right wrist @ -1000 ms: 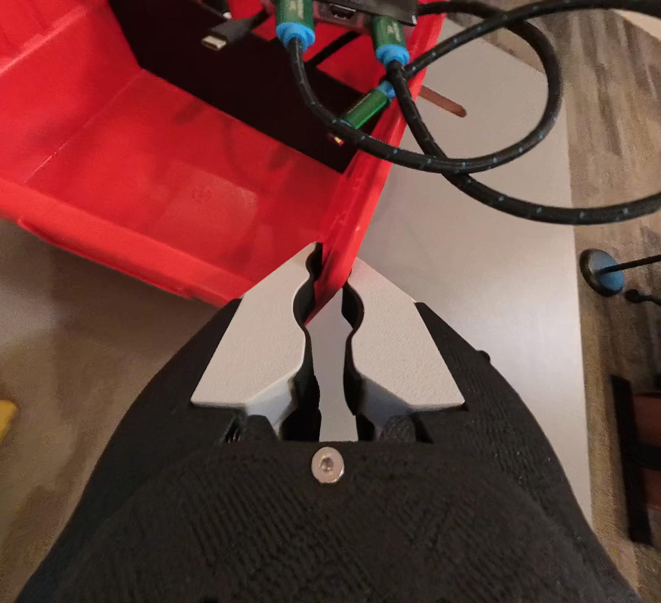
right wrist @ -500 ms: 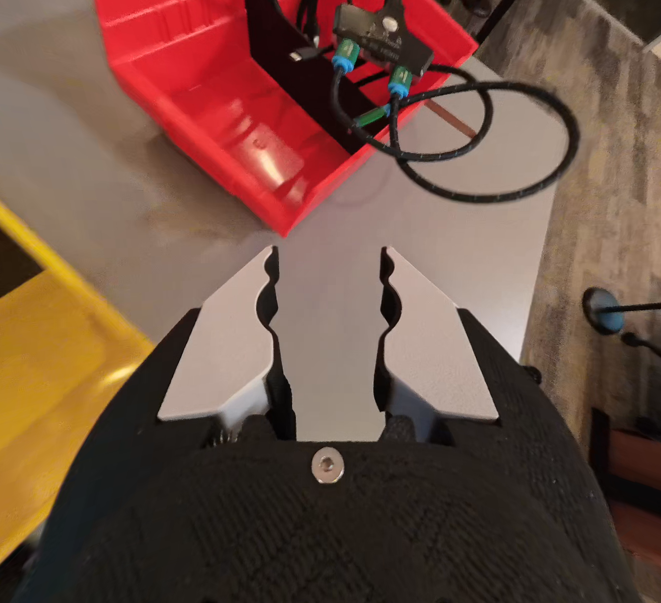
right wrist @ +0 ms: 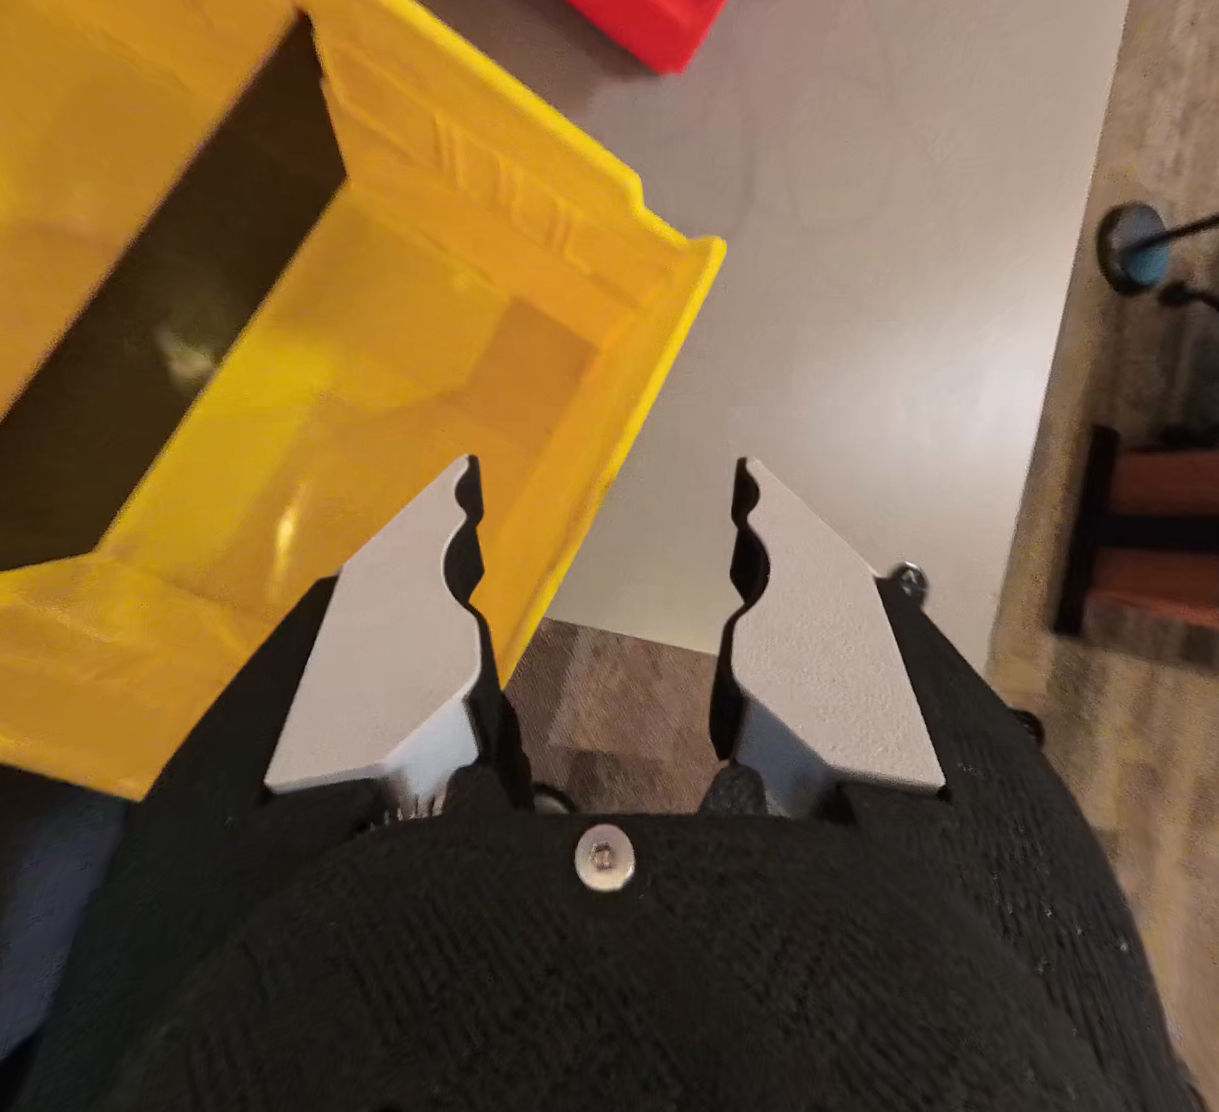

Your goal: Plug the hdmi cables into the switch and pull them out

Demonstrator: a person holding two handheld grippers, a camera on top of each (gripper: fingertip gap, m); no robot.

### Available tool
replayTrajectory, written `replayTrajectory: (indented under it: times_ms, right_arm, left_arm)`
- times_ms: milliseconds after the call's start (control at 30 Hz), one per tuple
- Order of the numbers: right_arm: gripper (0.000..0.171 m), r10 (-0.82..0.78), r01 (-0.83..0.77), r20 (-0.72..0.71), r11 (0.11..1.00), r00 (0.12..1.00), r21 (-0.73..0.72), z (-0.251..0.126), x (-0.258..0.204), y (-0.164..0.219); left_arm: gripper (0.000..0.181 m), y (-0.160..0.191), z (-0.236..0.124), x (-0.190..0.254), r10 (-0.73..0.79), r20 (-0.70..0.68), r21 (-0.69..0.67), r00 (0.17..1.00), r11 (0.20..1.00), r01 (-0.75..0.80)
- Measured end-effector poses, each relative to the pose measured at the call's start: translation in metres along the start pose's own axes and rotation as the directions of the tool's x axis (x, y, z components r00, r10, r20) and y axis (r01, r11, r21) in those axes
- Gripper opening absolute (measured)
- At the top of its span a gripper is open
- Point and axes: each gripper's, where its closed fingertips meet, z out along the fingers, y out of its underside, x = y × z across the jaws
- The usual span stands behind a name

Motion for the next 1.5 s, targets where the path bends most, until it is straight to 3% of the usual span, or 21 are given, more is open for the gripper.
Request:
replayTrajectory:
  times_ms: [67, 133, 200, 300, 500, 700, 867, 933, 1033, 1133, 1300, 1500]
  right_arm:
    - [0.070, -0.036, 0.033, -0.033, 0.997, 0.999, -0.068, 0.007, 0.003, 0.006]
    - [0.045, -0.101, 0.094, -0.049, 0.987, 0.994, -0.130, 0.014, 0.005, 0.009]
    - [0.018, -0.189, 0.182, -0.026, 0.968, 0.982, -0.174, 0.022, 0.005, 0.010]
    - [0.016, -0.240, 0.235, -0.015, 0.960, 0.971, -0.154, 0.034, 0.015, -0.004]
    - [0.016, -0.359, 0.356, 0.016, 0.917, 0.933, -0.179, 0.059, 0.052, -0.023]
    - [0.016, -0.513, 0.512, 0.032, 0.847, 0.858, -0.141, 0.101, 0.090, -0.067]
    - [0.017, -0.724, 0.727, 0.068, 0.682, 0.686, -0.078, 0.143, 0.102, -0.125]
    - [0.017, -0.811, 0.813, 0.080, 0.582, 0.580, -0.001, 0.159, 0.097, -0.152]
    - [0.015, -0.850, 0.852, 0.120, 0.521, 0.512, 0.054, 0.179, 0.090, -0.186]
    - [0.015, -0.881, 0.888, 0.132, 0.460, 0.455, 0.015, 0.199, 0.093, -0.214]
    - [0.013, -0.858, 0.873, 0.161, 0.485, 0.488, -0.057, 0.223, 0.097, -0.249]
    - [0.013, -0.802, 0.817, 0.165, 0.547, 0.574, -0.183, 0.231, 0.101, -0.259]
  left_arm:
    - [0.068, 0.020, 0.010, 0.002, 0.018, -0.005, -0.154, 1.000, 0.988, -0.018]
    - [0.039, 0.028, 0.017, -0.005, 0.051, 0.053, -0.197, 0.997, 0.980, -0.040]
    - [0.026, 0.030, 0.019, -0.021, 0.023, 0.128, -0.174, 0.992, 0.985, -0.001]
    - [0.006, 0.032, 0.012, -0.044, -0.076, 0.127, -0.069, 0.989, 0.994, 0.085]
    - [0.003, 0.086, -0.023, -0.092, -0.222, 0.127, -0.070, 0.967, 0.970, 0.232]
    - [0.006, 0.168, -0.081, -0.127, -0.229, 0.237, -0.065, 0.944, 0.966, 0.250]
    - [0.007, 0.248, -0.143, -0.135, -0.262, 0.356, -0.076, 0.897, 0.949, 0.307]
    - [0.007, 0.280, -0.167, -0.135, -0.316, 0.379, -0.054, 0.870, 0.931, 0.362]
    - [0.006, 0.324, -0.200, -0.128, -0.407, 0.407, 0.008, 0.818, 0.897, 0.442]
    - [0.005, 0.362, -0.229, -0.119, -0.476, 0.457, 0.056, 0.752, 0.859, 0.509]
    - [0.005, 0.403, -0.262, -0.107, -0.549, 0.488, 0.118, 0.678, 0.812, 0.572]
    - [0.004, 0.433, -0.285, -0.104, -0.604, 0.496, 0.178, 0.624, 0.774, 0.608]
